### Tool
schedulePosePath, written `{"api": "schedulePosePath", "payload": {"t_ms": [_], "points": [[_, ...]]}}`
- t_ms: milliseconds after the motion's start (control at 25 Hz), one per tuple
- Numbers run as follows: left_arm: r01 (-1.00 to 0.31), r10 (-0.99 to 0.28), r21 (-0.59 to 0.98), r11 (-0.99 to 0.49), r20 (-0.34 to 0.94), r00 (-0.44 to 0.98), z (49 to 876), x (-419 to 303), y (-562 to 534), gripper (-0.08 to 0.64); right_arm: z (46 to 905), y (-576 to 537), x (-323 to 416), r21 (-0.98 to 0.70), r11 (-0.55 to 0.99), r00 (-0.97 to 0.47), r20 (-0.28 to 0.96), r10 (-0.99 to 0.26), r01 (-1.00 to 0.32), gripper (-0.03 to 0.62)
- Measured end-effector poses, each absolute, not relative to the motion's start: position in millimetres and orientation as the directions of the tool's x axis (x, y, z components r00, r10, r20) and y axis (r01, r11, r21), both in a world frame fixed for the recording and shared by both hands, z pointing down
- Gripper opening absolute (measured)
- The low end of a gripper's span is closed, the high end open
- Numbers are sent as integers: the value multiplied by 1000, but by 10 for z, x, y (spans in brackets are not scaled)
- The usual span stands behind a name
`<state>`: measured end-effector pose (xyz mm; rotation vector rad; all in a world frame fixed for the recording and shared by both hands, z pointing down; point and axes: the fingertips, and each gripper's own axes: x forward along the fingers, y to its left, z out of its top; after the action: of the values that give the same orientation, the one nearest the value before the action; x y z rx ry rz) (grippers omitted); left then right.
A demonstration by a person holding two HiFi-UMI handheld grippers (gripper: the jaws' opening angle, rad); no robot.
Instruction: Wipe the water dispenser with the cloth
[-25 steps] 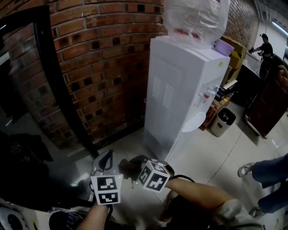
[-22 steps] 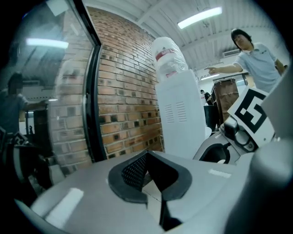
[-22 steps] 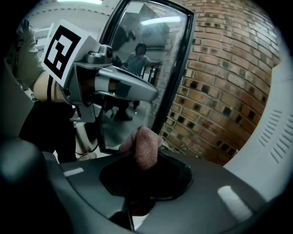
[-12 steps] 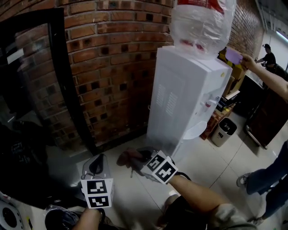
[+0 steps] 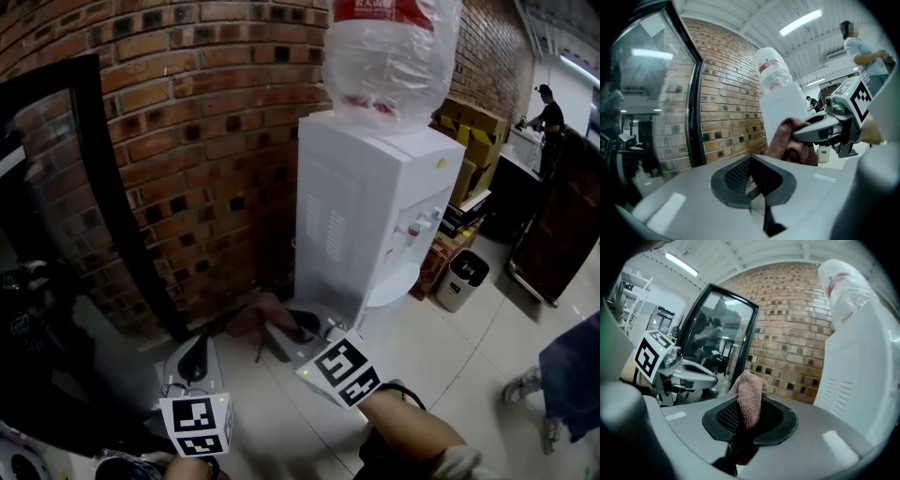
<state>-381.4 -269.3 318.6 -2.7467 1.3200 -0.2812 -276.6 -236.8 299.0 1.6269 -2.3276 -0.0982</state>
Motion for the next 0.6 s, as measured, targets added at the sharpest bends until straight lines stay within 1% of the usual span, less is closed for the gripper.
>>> {"api": "schedulePosePath", "payload": {"t_ms": [40,160,360,600], "points": [[-760,-777,-165,-629,125,617,3179,-3736,-2702,0,2921,-2341,-2710,234,348,-313,174,-934,-908,83],[-755,-779,-191,-627,121,616,3202,-3486,-2739,0,2810,-2288,-2539,325,373,-339,158,-927,-869,83],[-774,-801,-210,-597,116,587,3176,-3218,-2646,0,2549,-2319,-2214,314,387,-386,66,-920,-867,83],[-848,-861,-155,-507,64,504,3004,-3089,-2600,0,2195,-2229,-2069,390,436,-471,6,-882,-811,83]]}}
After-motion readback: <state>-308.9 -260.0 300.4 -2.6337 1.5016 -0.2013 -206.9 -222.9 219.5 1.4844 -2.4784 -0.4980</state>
